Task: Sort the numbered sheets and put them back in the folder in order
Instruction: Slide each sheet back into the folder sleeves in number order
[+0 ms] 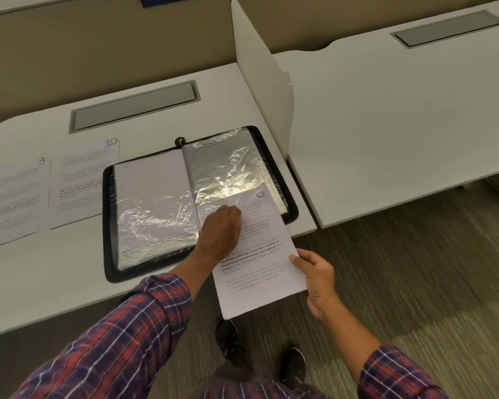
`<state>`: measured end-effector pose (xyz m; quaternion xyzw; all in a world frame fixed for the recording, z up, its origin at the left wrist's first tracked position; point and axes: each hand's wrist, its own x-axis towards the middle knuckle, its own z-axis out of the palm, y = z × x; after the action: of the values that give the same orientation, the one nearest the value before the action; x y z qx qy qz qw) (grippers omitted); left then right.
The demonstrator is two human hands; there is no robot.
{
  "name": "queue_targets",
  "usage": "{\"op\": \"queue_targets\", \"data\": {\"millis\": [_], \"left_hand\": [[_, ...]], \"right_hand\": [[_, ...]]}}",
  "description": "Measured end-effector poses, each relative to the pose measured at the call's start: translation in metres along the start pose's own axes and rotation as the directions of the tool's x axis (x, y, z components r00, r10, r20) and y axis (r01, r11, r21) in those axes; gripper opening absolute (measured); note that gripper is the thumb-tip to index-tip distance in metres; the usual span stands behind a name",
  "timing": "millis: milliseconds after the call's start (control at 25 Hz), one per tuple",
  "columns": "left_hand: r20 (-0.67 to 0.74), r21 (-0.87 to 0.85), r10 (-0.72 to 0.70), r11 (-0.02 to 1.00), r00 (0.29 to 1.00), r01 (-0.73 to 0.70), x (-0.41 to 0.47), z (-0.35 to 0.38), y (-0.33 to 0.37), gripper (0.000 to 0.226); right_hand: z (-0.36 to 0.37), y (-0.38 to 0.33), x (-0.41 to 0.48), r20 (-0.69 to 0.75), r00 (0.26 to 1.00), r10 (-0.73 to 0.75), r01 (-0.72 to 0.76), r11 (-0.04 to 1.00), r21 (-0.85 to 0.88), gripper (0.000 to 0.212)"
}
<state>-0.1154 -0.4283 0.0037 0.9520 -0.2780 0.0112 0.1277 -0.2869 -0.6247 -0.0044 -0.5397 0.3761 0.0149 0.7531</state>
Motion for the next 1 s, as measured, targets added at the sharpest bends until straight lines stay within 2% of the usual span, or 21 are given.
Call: {"op": "queue_targets", "data": {"millis": [120, 240, 360, 480, 640, 1000], "left_hand": [[0.026, -0.015, -0.023, 1.000, 0.999, 0.023, -0.001, -0.001, 0.003, 0.010], [0.041, -0.024, -0.050, 0.998, 0.998, 0.051, 0.000, 0.000, 0.006, 0.011], [0.059, -0.038, -0.054, 0.998, 0.997, 0.056, 0.001, -0.002, 0.009, 0.013], [0.059, -0.036, -0.064, 0.997, 0.996, 0.066, 0.001, -0.009, 0.008, 0.016], [0.039, -0.056, -0.072, 0.996, 0.997, 0.074, -0.001, -0.015, 0.007, 0.018], [0.035, -0.141, -0.051, 0.989, 0.998, 0.055, 0.000, -0.021, 0.001, 0.016]], "right_hand": [[-0.009, 0.008, -0.023, 0.104, 0.992, 0.072, -0.096, 0.965, 0.245, 0.038], [-0.006, 0.028, -0.048, 0.196, 0.967, 0.161, -0.216, 0.930, 0.299, 0.045], [0.011, 0.038, -0.054, 0.151, 0.964, 0.218, -0.254, 0.925, 0.283, 0.037], [0.028, 0.028, -0.046, 0.076, 0.973, 0.218, -0.230, 0.948, 0.221, 0.025], [0.042, 0.010, -0.037, 0.040, 0.981, 0.192, -0.196, 0.952, 0.233, 0.021], [0.102, -0.017, -0.004, 0.018, 0.973, 0.231, -0.221, 0.899, 0.378, 0.020]]}}
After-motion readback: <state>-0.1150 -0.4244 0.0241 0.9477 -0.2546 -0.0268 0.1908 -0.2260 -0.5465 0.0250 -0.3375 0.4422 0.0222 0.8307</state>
